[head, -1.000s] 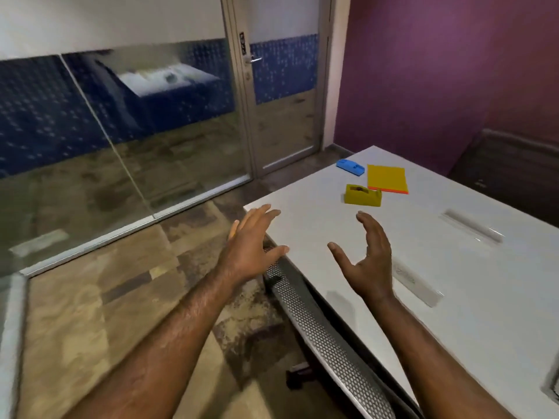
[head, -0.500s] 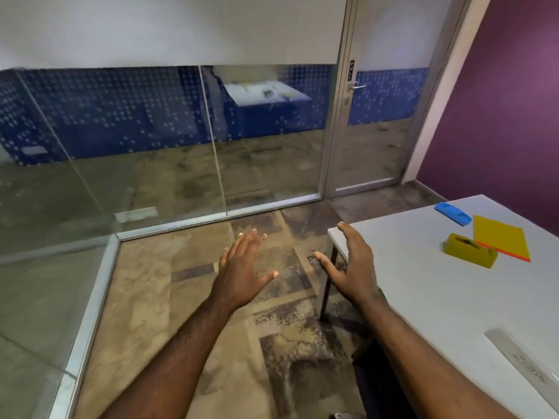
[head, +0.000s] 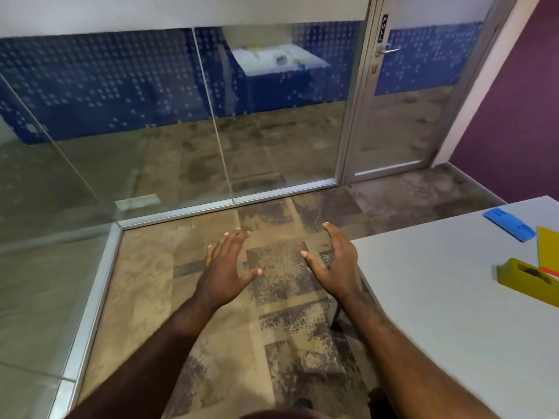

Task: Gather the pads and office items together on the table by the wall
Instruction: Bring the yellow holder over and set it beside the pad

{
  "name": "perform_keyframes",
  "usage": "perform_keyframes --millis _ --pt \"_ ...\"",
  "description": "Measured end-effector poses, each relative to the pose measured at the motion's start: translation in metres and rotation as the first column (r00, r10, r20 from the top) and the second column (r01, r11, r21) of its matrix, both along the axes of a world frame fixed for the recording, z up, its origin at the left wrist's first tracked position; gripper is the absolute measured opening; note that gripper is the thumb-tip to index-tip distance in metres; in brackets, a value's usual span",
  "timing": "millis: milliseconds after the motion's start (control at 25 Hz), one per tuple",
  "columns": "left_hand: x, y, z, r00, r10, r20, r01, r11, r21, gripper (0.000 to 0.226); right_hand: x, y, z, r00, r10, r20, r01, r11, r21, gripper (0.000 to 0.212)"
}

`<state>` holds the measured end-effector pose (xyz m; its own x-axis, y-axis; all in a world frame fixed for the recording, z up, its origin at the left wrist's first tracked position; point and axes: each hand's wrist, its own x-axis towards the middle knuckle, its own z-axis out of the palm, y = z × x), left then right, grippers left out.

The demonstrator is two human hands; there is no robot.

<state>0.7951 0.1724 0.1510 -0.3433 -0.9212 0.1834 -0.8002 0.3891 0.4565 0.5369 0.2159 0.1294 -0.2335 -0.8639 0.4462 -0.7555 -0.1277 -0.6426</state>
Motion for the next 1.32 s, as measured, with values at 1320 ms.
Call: perform_keyframes --millis 1320 --pt "-0.477 -0.244 -0.068 0.295 -0.952 -0.083 0.925 0.263 0.274 0.081 -0.251 -0.018 -0.061 0.249 -0.967 -0.054 0.941 0.229 0.249 0.072"
